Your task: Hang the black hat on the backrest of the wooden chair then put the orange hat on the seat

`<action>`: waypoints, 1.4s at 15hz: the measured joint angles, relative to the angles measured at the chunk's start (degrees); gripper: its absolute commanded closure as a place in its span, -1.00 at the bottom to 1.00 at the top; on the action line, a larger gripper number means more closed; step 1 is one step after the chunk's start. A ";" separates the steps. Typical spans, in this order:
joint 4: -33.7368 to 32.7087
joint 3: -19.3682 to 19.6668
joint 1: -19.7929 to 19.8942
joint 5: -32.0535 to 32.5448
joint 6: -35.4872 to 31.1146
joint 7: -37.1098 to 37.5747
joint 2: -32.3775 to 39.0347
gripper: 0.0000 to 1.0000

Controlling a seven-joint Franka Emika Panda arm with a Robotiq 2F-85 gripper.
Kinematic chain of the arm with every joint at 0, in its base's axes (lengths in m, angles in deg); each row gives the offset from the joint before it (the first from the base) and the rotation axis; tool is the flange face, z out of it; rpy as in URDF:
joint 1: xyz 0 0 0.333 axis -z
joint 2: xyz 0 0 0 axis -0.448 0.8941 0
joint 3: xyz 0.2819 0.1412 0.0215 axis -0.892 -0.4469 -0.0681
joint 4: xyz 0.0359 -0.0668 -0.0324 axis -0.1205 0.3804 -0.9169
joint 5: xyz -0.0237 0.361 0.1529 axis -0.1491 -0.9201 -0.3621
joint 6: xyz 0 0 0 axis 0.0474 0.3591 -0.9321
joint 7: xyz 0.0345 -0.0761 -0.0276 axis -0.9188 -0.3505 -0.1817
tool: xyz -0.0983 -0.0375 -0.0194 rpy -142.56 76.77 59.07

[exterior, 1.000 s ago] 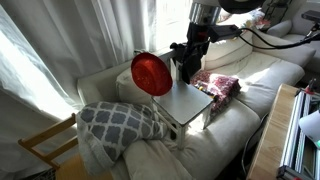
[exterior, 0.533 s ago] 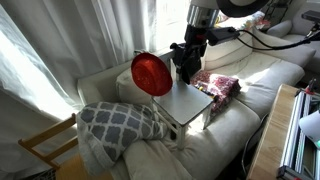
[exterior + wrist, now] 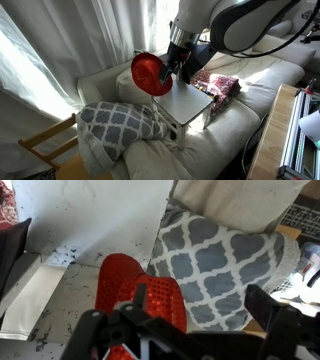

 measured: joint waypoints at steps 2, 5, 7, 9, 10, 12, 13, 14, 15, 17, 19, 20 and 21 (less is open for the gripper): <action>-2.54 1.90 -1.35 8.18 -0.60 5.83 2.83 -1.00; -7.46 5.48 -4.59 19.23 -0.58 15.40 7.12 -1.00; -10.91 7.88 -7.33 25.18 -0.13 21.52 10.00 -1.00; -14.23 10.23 -10.24 30.20 1.49 27.18 12.72 -1.00; -15.82 11.36 -11.62 32.31 2.78 29.81 13.99 -1.00; -18.67 13.11 -13.72 35.38 6.08 34.23 16.19 -1.00; -19.87 13.48 -14.22 36.51 7.84 36.06 17.04 -0.97; -20.89 13.60 -14.42 37.48 9.54 37.60 17.75 -0.87; -21.78 13.60 -14.51 38.29 11.11 38.84 18.36 -0.71; -23.31 13.56 -14.60 39.61 13.90 40.93 19.41 -0.34; -24.69 13.40 -14.63 40.85 16.28 42.98 20.43 -0.25; -25.27 13.29 -14.64 41.41 17.25 44.05 20.91 -0.16; -25.91 13.18 -14.64 42.04 18.18 45.20 21.44 0.12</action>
